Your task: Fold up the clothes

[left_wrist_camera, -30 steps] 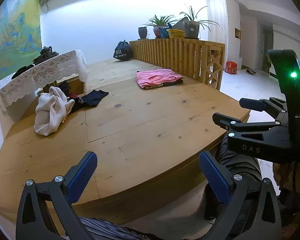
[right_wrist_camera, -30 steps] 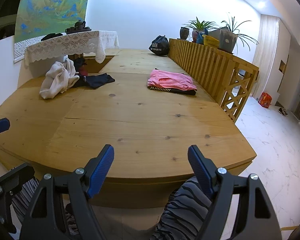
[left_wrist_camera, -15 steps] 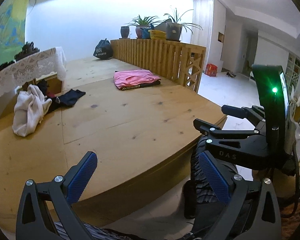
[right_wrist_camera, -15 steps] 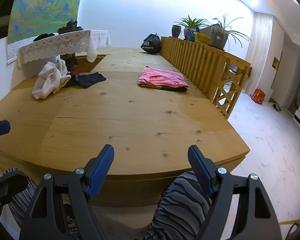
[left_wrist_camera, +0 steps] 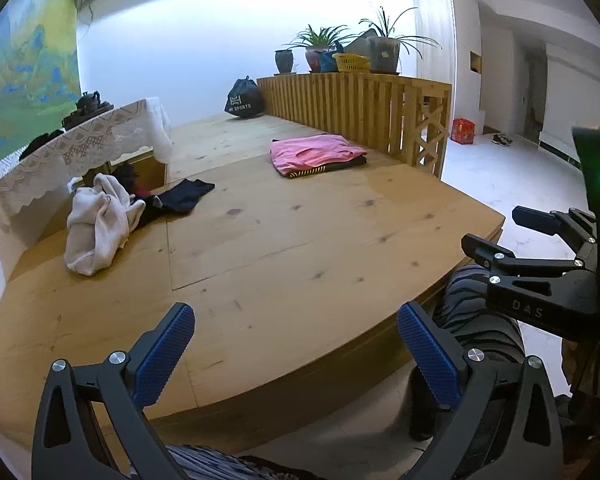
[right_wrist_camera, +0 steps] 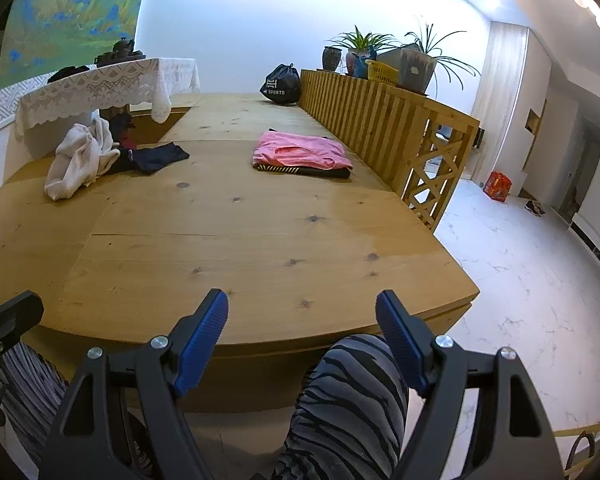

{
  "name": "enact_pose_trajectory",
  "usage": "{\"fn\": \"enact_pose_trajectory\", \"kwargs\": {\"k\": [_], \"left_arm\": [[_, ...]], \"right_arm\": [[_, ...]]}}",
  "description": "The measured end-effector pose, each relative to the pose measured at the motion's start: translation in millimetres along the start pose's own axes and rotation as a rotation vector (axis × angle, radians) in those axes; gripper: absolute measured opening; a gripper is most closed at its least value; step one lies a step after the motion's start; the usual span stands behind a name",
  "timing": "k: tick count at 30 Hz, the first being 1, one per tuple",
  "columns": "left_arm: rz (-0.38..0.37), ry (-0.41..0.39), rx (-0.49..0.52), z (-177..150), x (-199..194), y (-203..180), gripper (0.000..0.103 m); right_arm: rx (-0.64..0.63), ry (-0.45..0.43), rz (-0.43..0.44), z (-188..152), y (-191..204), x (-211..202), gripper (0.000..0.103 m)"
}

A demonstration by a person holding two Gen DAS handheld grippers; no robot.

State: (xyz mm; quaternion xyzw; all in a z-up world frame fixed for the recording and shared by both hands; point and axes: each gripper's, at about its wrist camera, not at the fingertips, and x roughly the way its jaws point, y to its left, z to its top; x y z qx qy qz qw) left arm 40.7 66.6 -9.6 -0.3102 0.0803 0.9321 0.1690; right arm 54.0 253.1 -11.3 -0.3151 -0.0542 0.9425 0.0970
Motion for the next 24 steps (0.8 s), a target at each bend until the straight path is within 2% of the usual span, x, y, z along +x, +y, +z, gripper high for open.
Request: {"fn": "enact_pose_trajectory", "kwargs": {"k": [9, 24], "left_arm": [[0.011, 0.007, 0.014, 1.0, 8.0, 0.1, 0.103], [-0.023, 0.024, 0.021, 1.7, 14.3, -3.6, 0.102]], "right_arm": [[0.012, -0.001, 0.001, -1.5, -5.3, -1.7, 0.076], [0.012, 0.015, -0.011, -4.8, -6.6, 1.2, 0.076]]}}
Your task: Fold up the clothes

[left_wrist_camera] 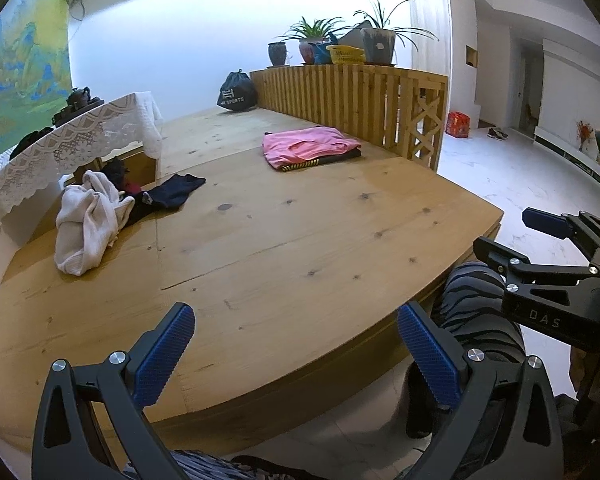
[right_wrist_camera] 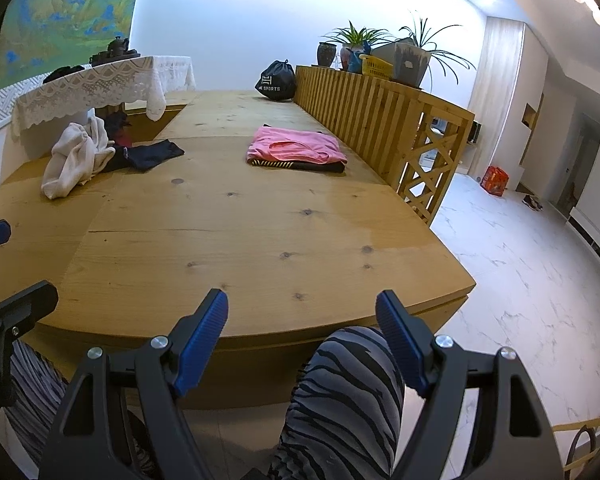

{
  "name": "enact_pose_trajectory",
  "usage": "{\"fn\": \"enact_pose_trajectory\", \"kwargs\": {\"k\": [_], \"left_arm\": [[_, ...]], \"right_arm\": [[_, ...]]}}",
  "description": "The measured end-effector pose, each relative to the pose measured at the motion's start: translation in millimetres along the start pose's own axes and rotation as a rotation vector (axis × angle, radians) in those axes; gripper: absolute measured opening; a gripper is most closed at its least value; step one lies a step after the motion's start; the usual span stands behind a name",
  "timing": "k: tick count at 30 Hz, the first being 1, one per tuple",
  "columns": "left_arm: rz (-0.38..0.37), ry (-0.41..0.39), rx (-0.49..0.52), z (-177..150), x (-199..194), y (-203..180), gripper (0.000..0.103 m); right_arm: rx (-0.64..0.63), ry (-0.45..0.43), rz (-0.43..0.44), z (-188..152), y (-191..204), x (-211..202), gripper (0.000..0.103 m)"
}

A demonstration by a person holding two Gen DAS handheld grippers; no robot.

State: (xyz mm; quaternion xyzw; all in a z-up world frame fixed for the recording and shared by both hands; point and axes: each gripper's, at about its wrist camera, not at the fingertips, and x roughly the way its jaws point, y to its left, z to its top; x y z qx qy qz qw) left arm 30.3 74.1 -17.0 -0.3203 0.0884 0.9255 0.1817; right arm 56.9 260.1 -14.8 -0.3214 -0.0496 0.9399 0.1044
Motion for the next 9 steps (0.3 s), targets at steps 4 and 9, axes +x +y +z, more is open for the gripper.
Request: {"fn": "enact_pose_trajectory", "kwargs": {"k": [4, 9], "left_arm": [[-0.005, -0.004, 0.006, -0.8, -0.7, -1.7, 0.103], [-0.001, -0.004, -0.003, -0.5, -0.7, -0.6, 0.102]], "right_arm": [[-0.004, 0.003, -0.003, -0.6, 1.2, 1.6, 0.076], [0.003, 0.009, 0.001, -0.8, 0.2, 2.8, 0.076]]}}
